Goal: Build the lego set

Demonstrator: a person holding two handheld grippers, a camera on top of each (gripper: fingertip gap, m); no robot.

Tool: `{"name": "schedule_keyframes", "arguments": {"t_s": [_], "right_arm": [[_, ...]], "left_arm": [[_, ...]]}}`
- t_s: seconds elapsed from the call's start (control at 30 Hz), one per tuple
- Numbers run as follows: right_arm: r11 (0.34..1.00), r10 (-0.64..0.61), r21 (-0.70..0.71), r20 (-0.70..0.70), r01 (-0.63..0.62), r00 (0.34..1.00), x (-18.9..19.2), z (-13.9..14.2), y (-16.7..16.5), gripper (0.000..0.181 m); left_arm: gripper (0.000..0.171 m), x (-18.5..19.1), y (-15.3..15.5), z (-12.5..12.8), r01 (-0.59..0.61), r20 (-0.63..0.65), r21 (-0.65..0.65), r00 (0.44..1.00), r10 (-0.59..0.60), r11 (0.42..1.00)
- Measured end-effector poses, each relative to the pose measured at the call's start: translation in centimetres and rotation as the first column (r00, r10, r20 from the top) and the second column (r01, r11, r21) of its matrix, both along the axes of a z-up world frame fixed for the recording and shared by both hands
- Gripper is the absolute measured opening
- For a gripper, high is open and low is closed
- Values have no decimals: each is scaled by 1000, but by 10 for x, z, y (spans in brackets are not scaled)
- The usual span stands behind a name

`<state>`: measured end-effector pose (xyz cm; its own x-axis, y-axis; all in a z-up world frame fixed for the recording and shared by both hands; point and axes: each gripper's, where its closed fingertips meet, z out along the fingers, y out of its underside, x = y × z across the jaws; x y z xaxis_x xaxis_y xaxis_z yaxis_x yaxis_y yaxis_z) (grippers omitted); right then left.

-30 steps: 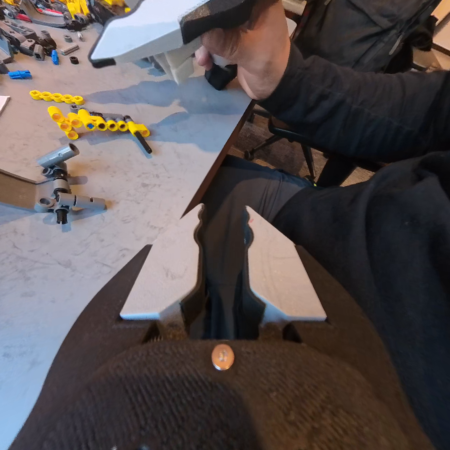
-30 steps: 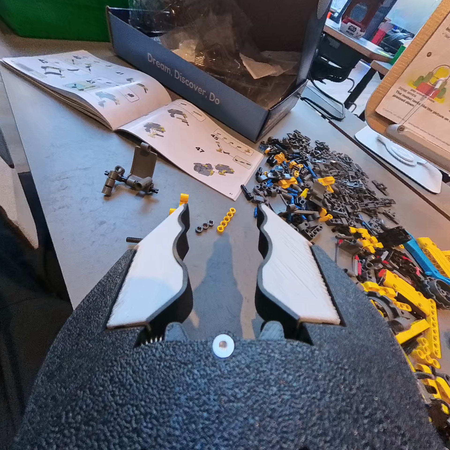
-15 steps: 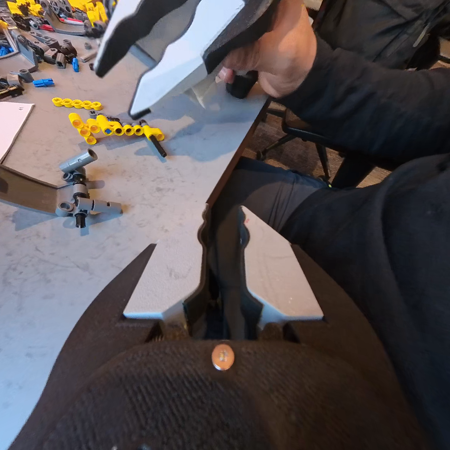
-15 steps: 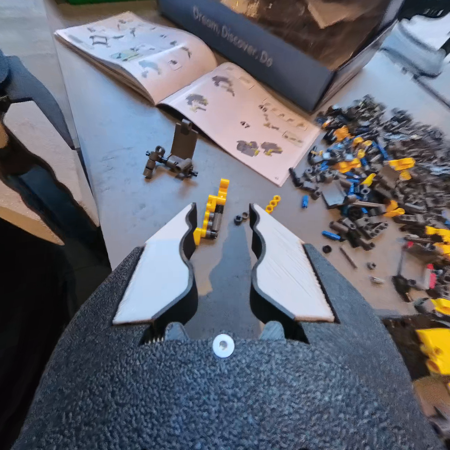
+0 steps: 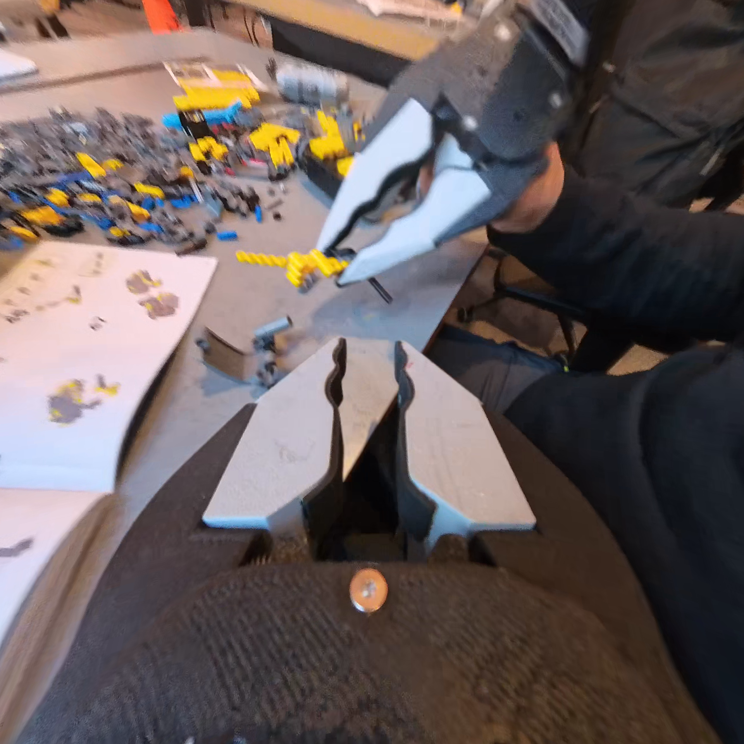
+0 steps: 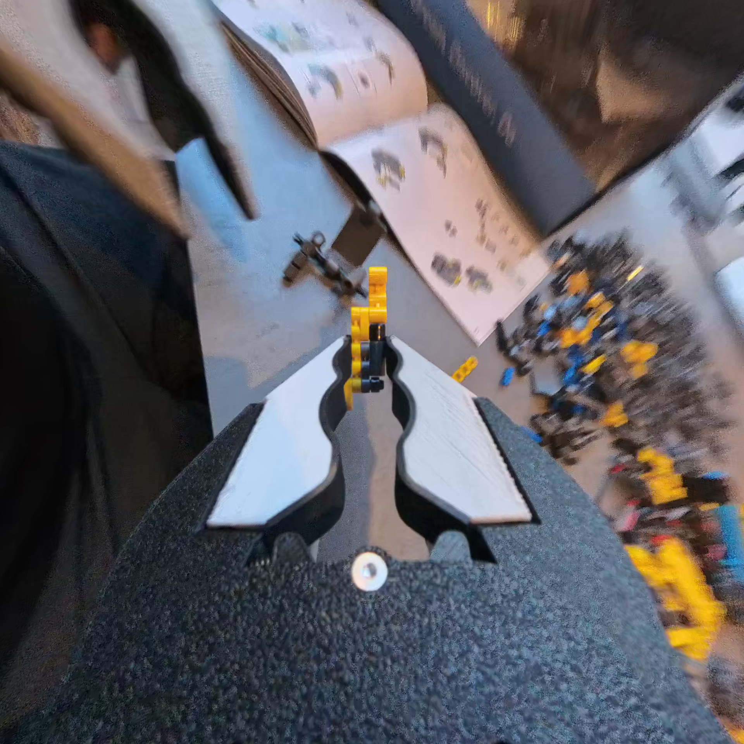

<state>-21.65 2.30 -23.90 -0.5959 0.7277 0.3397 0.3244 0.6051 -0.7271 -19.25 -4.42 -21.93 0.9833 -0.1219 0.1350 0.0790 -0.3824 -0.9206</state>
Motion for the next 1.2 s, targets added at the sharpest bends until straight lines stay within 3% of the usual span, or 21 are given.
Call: {"name": "schedule_keyframes", "arguments": {"t_s": [0.1,0.2,0.3,0.4,0.53,0.7,0.9,1.2], "right_arm": [[980,94,193,-259,-44,961,9,36,-10,16],[952,156,303,-366,-41,918,20,56,-17,16],[924,214,379,-410,-48,887,31,64,-25,16],[903,268,427,-473,-48,840,41,77,-33,15],[892,284,451,-482,-43,829,47,79,-37,15],[892,254,452,-476,-14,842,46,73,-30,15],[871,152,487,-399,68,904,37,46,-14,15],[839,132,540,-320,66,938,23,20,-16,16]], "left_arm": [[25,-11,6,24,26,31,21,999,-27,999],[31,-6,12,36,147,138,20,979,-148,989],[37,16,11,55,346,338,114,868,-364,931],[41,17,15,59,405,449,142,787,-423,903],[31,31,16,74,467,500,213,703,-506,859],[24,34,26,61,437,461,140,766,-449,889],[24,25,41,35,259,428,24,870,-244,966],[24,6,40,5,135,298,-80,949,-106,988]]}}
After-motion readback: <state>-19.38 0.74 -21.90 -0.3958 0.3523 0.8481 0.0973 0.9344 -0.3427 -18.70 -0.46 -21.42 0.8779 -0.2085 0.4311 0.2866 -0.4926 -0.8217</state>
